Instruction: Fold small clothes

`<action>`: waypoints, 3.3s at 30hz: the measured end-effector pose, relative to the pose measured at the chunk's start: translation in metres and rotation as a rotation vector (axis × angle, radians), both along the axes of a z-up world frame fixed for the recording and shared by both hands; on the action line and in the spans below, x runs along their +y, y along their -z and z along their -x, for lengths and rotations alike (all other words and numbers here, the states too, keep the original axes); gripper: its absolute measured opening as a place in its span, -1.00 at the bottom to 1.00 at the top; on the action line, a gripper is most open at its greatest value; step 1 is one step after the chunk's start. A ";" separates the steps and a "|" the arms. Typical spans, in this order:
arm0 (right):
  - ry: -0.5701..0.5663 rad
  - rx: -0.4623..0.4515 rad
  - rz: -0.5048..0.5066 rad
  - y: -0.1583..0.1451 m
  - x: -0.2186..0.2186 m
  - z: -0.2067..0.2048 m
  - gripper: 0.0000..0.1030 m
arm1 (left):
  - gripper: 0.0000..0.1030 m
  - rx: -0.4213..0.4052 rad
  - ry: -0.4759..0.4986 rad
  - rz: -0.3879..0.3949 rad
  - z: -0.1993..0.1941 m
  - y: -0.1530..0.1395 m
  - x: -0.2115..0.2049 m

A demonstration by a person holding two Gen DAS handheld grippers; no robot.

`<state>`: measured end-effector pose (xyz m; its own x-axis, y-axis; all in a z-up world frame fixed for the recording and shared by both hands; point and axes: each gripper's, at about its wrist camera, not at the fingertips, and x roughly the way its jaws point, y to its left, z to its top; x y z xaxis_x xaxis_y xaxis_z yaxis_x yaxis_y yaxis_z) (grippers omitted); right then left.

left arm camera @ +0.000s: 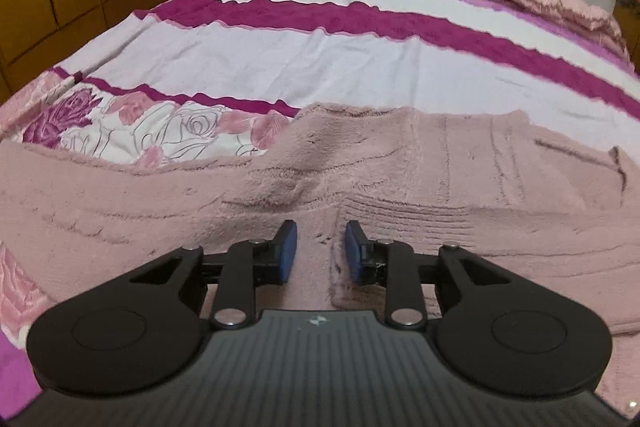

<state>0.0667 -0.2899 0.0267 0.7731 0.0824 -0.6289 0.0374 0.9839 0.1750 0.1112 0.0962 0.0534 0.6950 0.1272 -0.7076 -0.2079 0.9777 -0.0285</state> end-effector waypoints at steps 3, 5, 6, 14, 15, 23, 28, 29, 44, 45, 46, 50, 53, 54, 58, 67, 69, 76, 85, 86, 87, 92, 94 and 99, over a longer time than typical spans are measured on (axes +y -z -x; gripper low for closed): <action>0.016 -0.009 -0.022 -0.008 0.001 0.006 0.32 | -0.35 0.003 -0.018 0.004 0.010 -0.008 0.005; 0.017 -0.022 -0.032 -0.013 0.005 0.012 0.35 | -0.34 -0.001 -0.022 0.007 0.018 -0.014 0.009; 0.016 -0.028 -0.036 -0.016 0.007 0.015 0.35 | -0.34 -0.004 -0.023 0.010 0.022 -0.017 0.010; 0.015 -0.016 -0.058 -0.033 0.023 0.043 0.36 | 0.10 -0.033 -0.051 0.017 0.062 -0.042 0.026; 0.011 -0.018 -0.065 -0.035 0.025 0.047 0.36 | 0.12 -0.033 -0.051 0.013 0.067 -0.043 0.027; -0.032 -0.003 -0.111 -0.040 0.039 0.069 0.44 | 0.29 -0.037 -0.083 0.013 0.098 -0.049 0.048; -0.042 0.022 -0.113 -0.035 0.046 0.078 0.44 | 0.31 -0.027 -0.133 0.038 0.106 -0.046 0.067; -0.042 0.026 -0.114 -0.034 0.047 0.080 0.44 | 0.31 -0.024 -0.145 0.048 0.108 -0.044 0.071; -0.022 0.081 -0.090 -0.017 0.060 0.087 0.44 | 0.41 -0.018 -0.316 0.183 0.108 -0.026 0.120; -0.019 0.084 -0.091 -0.016 0.059 0.087 0.44 | 0.41 -0.021 -0.326 0.194 0.107 -0.025 0.124; -0.015 0.086 -0.093 -0.015 0.059 0.087 0.44 | 0.41 -0.024 -0.334 0.207 0.106 -0.023 0.128; -0.006 0.095 -0.096 -0.011 0.058 0.086 0.43 | 0.41 -0.021 -0.362 0.244 0.100 -0.017 0.138; -0.003 0.099 -0.096 -0.008 0.058 0.086 0.43 | 0.41 -0.022 -0.376 0.279 0.097 -0.012 0.143; -0.002 0.100 -0.096 -0.007 0.058 0.085 0.43 | 0.41 -0.025 -0.379 0.293 0.096 -0.010 0.145; 0.001 0.102 -0.095 -0.005 0.058 0.085 0.43 | 0.41 -0.050 -0.399 0.335 0.091 -0.006 0.153; 0.000 0.096 -0.103 -0.003 0.056 0.085 0.43 | 0.41 -0.098 -0.498 0.402 0.076 0.003 0.179; -0.002 0.099 -0.096 -0.003 0.057 0.084 0.43 | 0.41 -0.111 -0.507 0.410 0.075 0.005 0.183; -0.001 0.100 -0.078 -0.002 0.061 0.083 0.46 | 0.37 -0.119 -0.495 0.363 0.064 0.008 0.186; 0.001 0.096 -0.092 -0.004 0.059 0.084 0.47 | -0.71 -0.198 -0.427 0.296 0.065 -0.002 0.182; 0.002 0.095 -0.095 -0.004 0.058 0.084 0.47 | -0.75 -0.229 -0.412 0.293 0.069 -0.008 0.181; 0.003 0.093 -0.099 -0.004 0.058 0.084 0.47 | -0.76 -0.255 -0.394 0.290 0.072 -0.013 0.179; 0.007 0.087 -0.114 -0.006 0.056 0.085 0.47 | -0.77 -0.388 -0.302 0.288 0.085 -0.048 0.160; 0.009 0.082 -0.123 -0.007 0.055 0.087 0.46 | -0.78 -0.431 -0.261 0.301 0.087 -0.062 0.150; 0.015 0.068 -0.149 -0.010 0.051 0.091 0.45 | -0.79 -0.548 -0.110 0.279 0.091 -0.103 0.106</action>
